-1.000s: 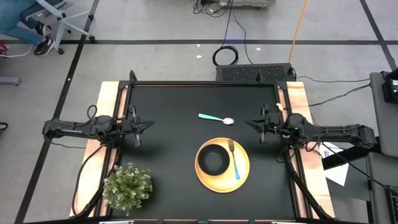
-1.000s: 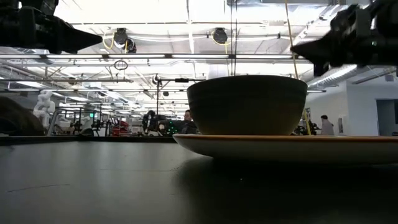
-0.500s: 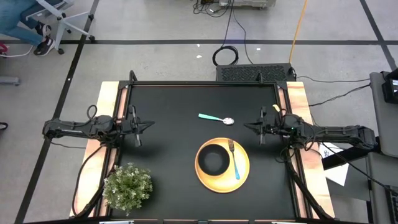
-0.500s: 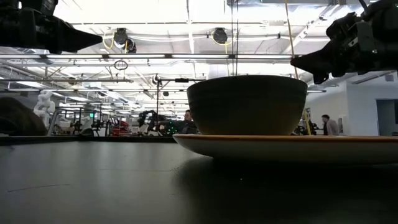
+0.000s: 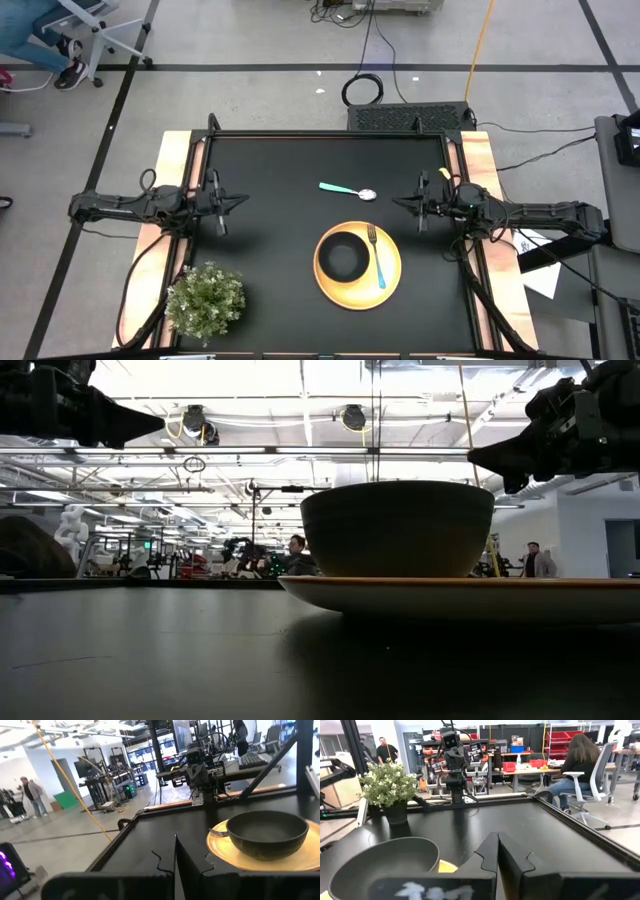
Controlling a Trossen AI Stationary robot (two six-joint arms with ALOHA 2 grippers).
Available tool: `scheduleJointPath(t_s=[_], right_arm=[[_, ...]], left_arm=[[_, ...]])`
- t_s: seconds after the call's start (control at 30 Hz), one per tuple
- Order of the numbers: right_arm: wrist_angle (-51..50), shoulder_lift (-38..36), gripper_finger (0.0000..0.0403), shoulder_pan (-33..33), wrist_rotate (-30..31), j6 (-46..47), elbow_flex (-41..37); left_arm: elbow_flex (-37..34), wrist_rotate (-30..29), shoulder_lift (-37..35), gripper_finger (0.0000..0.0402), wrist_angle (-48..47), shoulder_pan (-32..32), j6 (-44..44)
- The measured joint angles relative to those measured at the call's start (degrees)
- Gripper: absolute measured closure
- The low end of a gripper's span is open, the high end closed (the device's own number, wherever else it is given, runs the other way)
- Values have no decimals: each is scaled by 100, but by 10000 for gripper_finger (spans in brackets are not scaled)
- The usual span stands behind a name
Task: Set table place
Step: Put the blue spoon into the black bowl
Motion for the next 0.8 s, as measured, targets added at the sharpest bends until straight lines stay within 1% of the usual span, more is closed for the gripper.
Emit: scheduleJointPath(t_s=[0.13,0.37,0.47,0.53,0.63,0.8], right_arm=[[32,0,403,0,4,-276,0],[93,0,403,0,4,-330,0],[135,0,403,0,4,-326,0],[166,0,403,0,6,-317,0],[240,0,403,0,7,-228,0],[261,0,403,0,7,-171,0]], left_arm=[[0,-8,0,382,0,0,-286],[0,-177,0,382,46,0,-204],[0,-374,0,382,294,0,-200],[0,-589,22,382,628,16,-200],[21,-840,192,382,1225,141,-162],[334,-649,889,382,1310,486,-163]])
